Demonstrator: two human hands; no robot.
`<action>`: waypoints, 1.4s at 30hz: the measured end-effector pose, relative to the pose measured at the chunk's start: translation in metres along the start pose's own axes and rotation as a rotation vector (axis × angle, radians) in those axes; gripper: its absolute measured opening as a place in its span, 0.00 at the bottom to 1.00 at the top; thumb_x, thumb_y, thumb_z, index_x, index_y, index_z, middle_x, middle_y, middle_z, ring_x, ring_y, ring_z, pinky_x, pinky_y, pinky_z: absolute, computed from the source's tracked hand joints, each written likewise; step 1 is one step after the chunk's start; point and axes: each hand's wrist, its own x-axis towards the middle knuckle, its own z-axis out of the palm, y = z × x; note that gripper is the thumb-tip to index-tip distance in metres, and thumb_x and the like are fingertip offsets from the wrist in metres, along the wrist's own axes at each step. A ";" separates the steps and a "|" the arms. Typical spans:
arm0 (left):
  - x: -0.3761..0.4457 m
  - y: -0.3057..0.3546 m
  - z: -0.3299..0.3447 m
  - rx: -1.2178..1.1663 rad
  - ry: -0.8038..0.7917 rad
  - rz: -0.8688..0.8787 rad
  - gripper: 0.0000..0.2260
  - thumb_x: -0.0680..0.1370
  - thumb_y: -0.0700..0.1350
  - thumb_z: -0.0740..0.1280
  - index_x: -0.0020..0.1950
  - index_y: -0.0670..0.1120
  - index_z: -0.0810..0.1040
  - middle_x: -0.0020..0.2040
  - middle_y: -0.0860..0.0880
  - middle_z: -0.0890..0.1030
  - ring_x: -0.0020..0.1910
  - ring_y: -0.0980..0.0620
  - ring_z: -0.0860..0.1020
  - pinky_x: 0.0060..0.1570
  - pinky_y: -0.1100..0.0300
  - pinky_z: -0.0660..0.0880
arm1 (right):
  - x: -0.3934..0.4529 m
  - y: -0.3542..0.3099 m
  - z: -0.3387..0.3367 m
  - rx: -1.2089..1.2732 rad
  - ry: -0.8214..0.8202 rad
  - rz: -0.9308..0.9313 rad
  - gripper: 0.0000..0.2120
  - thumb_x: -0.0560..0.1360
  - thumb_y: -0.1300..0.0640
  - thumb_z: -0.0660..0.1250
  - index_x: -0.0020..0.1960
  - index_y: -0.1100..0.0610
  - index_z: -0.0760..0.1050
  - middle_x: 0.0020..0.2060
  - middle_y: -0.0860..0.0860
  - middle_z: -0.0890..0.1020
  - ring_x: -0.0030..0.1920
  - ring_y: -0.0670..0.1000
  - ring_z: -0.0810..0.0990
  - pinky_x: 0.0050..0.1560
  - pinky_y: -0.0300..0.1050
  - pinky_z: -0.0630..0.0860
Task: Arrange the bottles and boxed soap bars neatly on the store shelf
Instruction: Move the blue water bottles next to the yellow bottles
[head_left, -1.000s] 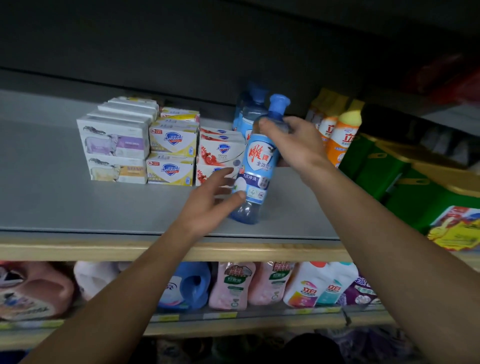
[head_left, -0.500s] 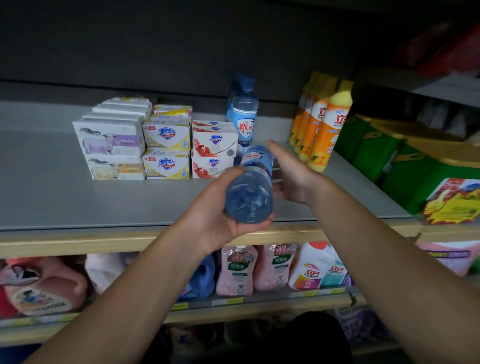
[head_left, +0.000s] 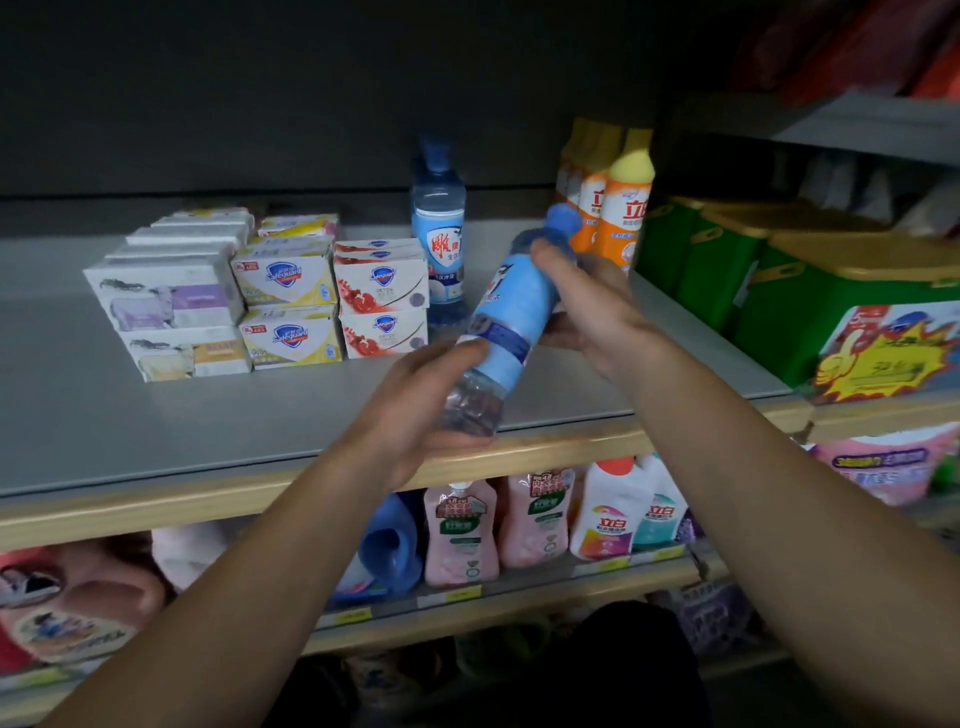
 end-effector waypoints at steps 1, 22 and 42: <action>0.002 -0.004 0.003 0.144 0.046 0.113 0.12 0.71 0.53 0.71 0.51 0.50 0.80 0.45 0.47 0.84 0.41 0.50 0.84 0.41 0.52 0.81 | -0.002 -0.003 -0.002 -0.052 0.051 -0.050 0.21 0.65 0.39 0.73 0.50 0.50 0.73 0.46 0.52 0.83 0.39 0.50 0.86 0.33 0.48 0.82; 0.017 -0.016 0.059 -0.635 -0.614 -0.441 0.37 0.68 0.63 0.63 0.66 0.36 0.74 0.46 0.38 0.83 0.35 0.44 0.82 0.33 0.56 0.81 | -0.001 0.000 -0.064 0.243 -0.187 0.149 0.12 0.81 0.52 0.63 0.60 0.56 0.75 0.50 0.57 0.79 0.40 0.55 0.84 0.41 0.49 0.81; 0.078 -0.035 0.054 0.692 0.125 0.505 0.22 0.73 0.48 0.73 0.65 0.46 0.74 0.55 0.50 0.76 0.53 0.54 0.77 0.50 0.74 0.71 | -0.001 0.002 -0.041 -0.611 0.122 -0.688 0.30 0.69 0.49 0.74 0.68 0.49 0.67 0.59 0.46 0.78 0.58 0.46 0.78 0.55 0.44 0.77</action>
